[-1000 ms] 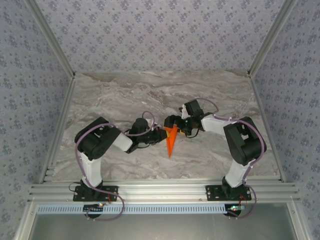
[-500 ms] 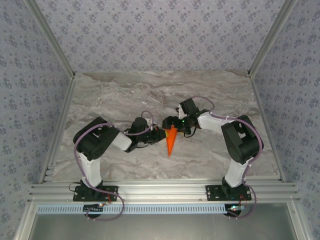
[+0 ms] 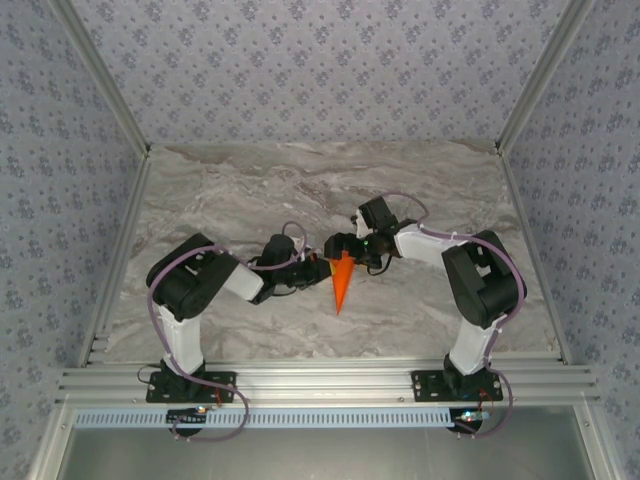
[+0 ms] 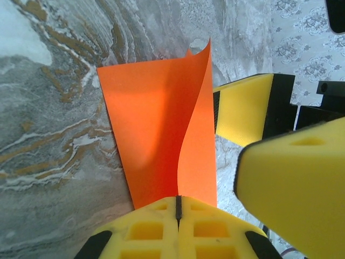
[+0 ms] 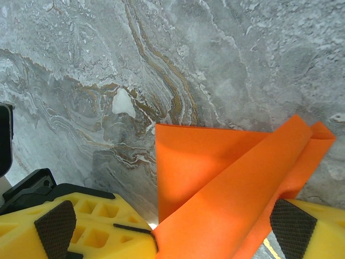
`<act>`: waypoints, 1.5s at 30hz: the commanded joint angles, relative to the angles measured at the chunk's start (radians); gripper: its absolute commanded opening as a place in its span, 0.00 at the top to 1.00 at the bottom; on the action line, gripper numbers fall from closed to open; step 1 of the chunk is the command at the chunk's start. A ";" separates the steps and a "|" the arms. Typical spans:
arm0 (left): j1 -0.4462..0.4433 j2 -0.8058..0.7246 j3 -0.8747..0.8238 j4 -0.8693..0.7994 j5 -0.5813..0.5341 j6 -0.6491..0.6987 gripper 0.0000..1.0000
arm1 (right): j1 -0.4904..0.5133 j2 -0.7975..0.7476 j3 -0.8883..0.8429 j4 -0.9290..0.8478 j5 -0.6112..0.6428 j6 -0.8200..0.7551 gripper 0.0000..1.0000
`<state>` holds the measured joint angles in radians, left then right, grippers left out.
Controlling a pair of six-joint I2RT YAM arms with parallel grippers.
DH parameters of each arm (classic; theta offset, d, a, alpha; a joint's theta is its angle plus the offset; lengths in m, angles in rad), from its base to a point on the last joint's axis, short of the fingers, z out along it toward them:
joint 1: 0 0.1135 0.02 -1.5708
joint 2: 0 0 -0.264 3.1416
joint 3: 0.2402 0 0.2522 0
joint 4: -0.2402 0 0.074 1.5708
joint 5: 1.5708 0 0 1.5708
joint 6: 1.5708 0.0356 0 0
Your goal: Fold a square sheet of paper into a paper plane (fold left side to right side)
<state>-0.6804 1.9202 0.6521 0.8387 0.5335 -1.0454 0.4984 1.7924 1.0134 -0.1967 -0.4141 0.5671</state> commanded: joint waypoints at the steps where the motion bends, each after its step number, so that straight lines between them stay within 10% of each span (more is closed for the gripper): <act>1: 0.007 0.000 0.012 0.001 -0.010 0.028 1.00 | 0.008 0.071 -0.032 -0.092 0.071 -0.023 0.00; 25: 0.007 0.025 -0.024 -0.041 -0.034 0.065 1.00 | -0.033 -0.106 -0.038 -0.006 0.000 -0.018 0.02; 37: 0.007 0.020 -0.019 -0.073 -0.052 0.079 1.00 | 0.002 -0.116 -0.046 -0.018 -0.022 -0.002 0.70; 45: 0.007 0.008 -0.013 -0.108 -0.061 0.094 1.00 | 0.030 -0.049 -0.016 -0.061 0.024 -0.011 0.77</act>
<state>-0.6804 1.9194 0.6407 0.8249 0.5194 -1.0031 0.5224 1.7233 0.9695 -0.2127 -0.4179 0.5602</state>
